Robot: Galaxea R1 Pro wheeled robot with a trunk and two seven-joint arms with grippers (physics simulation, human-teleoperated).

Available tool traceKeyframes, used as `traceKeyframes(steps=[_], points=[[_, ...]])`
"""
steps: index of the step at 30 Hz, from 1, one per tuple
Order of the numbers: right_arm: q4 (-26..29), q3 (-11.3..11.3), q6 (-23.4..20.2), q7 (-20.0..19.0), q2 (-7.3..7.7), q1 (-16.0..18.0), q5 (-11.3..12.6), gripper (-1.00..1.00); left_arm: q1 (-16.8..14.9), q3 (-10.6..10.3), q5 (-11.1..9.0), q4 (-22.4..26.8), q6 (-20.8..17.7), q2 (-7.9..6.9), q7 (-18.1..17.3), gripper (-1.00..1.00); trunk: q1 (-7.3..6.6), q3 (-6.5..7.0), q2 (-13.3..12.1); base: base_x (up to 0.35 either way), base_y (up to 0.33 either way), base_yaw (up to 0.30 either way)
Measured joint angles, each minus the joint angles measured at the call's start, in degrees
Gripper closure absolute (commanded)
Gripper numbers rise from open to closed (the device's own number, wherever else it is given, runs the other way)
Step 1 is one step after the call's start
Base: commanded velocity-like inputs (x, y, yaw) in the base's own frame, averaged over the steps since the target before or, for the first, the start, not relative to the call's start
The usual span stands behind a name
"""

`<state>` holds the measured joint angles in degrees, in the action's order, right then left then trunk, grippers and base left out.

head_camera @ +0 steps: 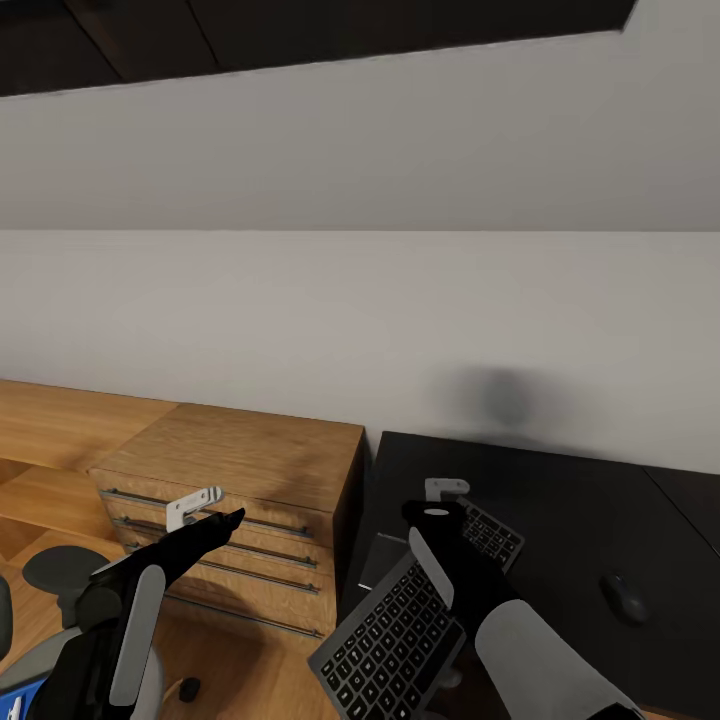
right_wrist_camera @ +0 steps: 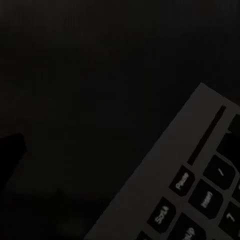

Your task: In the bedroom, organize the workspace by keeping the computer under the desk, ensuring the monitor is on the desk, placing the keyboard on the desk next to the monitor, placing the mouse on the desk next to the keyboard, moving the folder from the swivel chair onto the desk next to the mouse, stacking the notebook on top of the folder with the pen on top of the notebook, and positioning the swivel chair next to the desk.

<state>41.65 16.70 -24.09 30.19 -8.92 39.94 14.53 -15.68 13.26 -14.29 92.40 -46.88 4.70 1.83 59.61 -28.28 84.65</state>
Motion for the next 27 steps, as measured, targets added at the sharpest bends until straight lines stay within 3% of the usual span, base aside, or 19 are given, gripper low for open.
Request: traceKeyframes(steps=[27], points=[[-5.12,0.11,-0.74,0.83,-0.25,0.08,-0.08,-1.0,0.0,0.0,0.0,0.0,-0.06,0.0,0.0,-1.0,0.0,0.0,0.0,0.0,0.0,0.0]])
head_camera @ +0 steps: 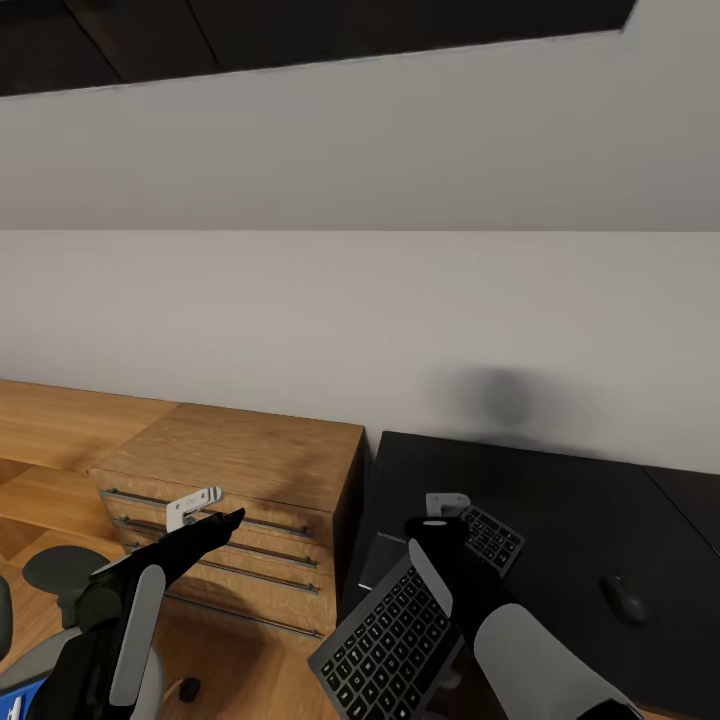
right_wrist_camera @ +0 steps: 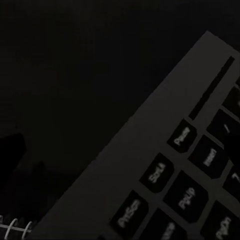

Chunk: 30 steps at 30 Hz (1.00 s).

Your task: In the bedroom, organize the workspace by keeping the computer under the desk, ensuring the monitor is on the desk, placing the keyboard on the desk next to the monitor, placing the mouse on the desk next to the keyboard, moving the folder from the swivel chair onto the desk next to the mouse, stacking the notebook on top of the folder with the pen on top of the notebook, and positioning the swivel chair next to the desk.

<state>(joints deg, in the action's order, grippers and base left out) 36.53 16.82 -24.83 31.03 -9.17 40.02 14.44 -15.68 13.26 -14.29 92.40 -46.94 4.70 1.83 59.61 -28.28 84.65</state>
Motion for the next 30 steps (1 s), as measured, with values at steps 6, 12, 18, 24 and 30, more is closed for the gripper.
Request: traceKeyframes(steps=[6,12,18,24,30], points=[[-0.05,-0.01,-0.18,0.7,-0.03,-0.03,0.0,-1.0,0.0,-0.01,0.0,0.0,-0.03,0.0,0.0,-1.0,0.0,0.0,0.0,0.0,0.0,0.0],[-0.03,-0.01,-1.49,1.42,-0.02,0.0,-0.01,-1.0,0.0,-0.01,0.0,0.0,-0.03,0.0,0.0,-1.0,0.0,0.0,0.0,0.0,0.0,0.0],[0.02,-0.07,-1.92,1.55,0.03,-0.03,0.03,-1.0,0.0,-0.01,0.0,0.0,-0.03,0.0,0.0,-1.0,0.0,0.0,0.0,0.0,0.0,0.0],[0.05,-0.15,-1.93,1.46,0.12,-0.07,0.02,-1.0,0.0,0.01,0.0,0.0,-0.03,0.0,0.0,-1.0,0.0,0.0,0.0,0.0,0.0,0.0],[-0.01,-0.17,-1.92,1.49,0.16,-0.05,0.0,-1.0,0.0,0.01,0.0,0.0,-0.03,0.0,0.0,-1.0,0.0,0.0,0.0,0.0,0.0,0.0]])
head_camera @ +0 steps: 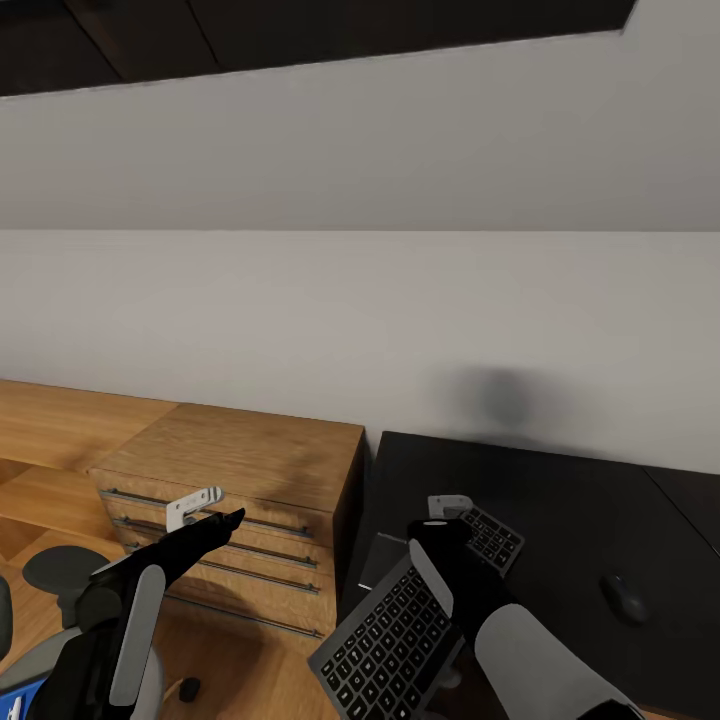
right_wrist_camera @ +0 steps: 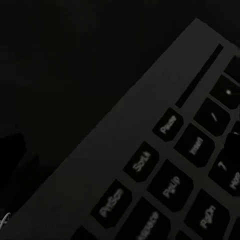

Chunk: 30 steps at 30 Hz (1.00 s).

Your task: In the bedroom, organize the workspace by keeping the computer under the desk, ensuring the monitor is on the desk, placing the keyboard on the desk next to the monitor, placing the mouse on the desk next to the keyboard, moving the folder from the swivel chair onto the desk next to the mouse, stacking the notebook on top of the folder with the pen on top of the notebook, and positioning the swivel chair next to the desk.

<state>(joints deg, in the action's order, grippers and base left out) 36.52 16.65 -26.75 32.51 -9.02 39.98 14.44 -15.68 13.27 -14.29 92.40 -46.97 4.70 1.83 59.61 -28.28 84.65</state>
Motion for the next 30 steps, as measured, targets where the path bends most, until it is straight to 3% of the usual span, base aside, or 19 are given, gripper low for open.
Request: traceKeyframes(steps=[10,30], points=[[-0.02,0.07,-0.03,0.03,0.0,-0.01,-0.01,-1.0,0.0,0.01,0.01,0.0,0.0,0.0,0.0,-1.0,0.0,0.0,0.0,0.0,0.0,-0.01],[-0.04,0.16,-0.09,-0.05,0.0,0.0,-0.01,-1.0,0.0,0.06,0.0,0.0,0.0,0.0,0.0,-1.0,0.0,0.15,0.0,0.0,0.0,-0.122]])
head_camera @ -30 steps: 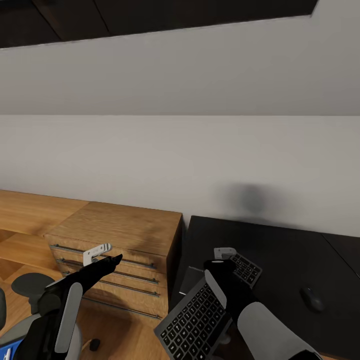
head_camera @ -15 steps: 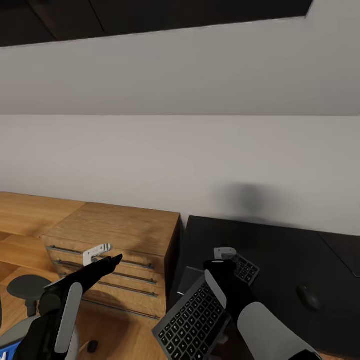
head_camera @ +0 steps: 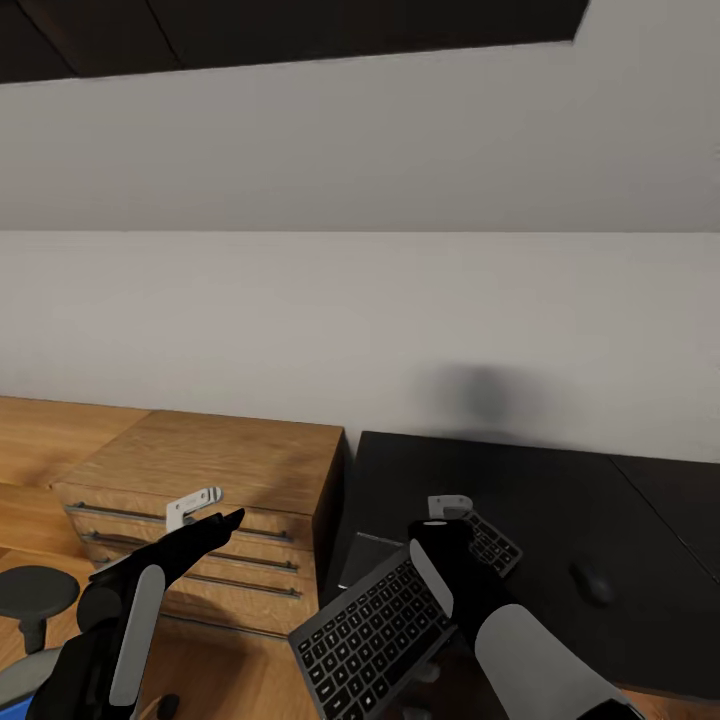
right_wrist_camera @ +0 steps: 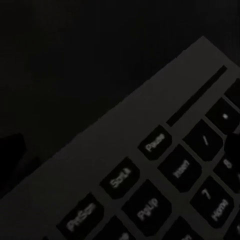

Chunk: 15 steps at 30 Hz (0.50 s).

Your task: In the bedroom, organize the workspace by keeping the computer under the desk, ensuring the monitor is on the desk, placing the keyboard on the desk next to the monitor, placing the mouse on the desk next to the keyboard, moving the folder from the swivel chair onto the desk next to the mouse, stacking the notebook on top of the folder with the pen on top of the notebook, and positioning the swivel chair next to the desk.

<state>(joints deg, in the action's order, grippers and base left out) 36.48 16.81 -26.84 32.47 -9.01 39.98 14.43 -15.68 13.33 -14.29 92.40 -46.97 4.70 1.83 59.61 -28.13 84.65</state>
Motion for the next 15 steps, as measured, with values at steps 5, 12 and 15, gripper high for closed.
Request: traceKeyframes(steps=[5,12,15], points=[[0.02,0.1,0.0,0.0,0.0,0.0,0.0,-1.0,0.0,0.0,0.01,0.0,0.0,0.0,0.0,-1.0,0.0,0.0,0.0,0.0,0.0,-0.007],[-0.04,0.17,0.01,0.0,0.0,0.0,-0.06,-1.0,0.0,-0.02,0.01,0.0,0.0,0.0,0.0,-1.0,0.0,0.0,0.0,0.0,0.0,-0.022],[-0.05,0.17,0.0,0.0,0.0,-0.01,-0.07,-1.0,-0.01,-0.01,0.03,-0.01,0.0,0.0,0.0,-1.0,0.0,0.0,0.0,0.0,0.0,-0.129]])
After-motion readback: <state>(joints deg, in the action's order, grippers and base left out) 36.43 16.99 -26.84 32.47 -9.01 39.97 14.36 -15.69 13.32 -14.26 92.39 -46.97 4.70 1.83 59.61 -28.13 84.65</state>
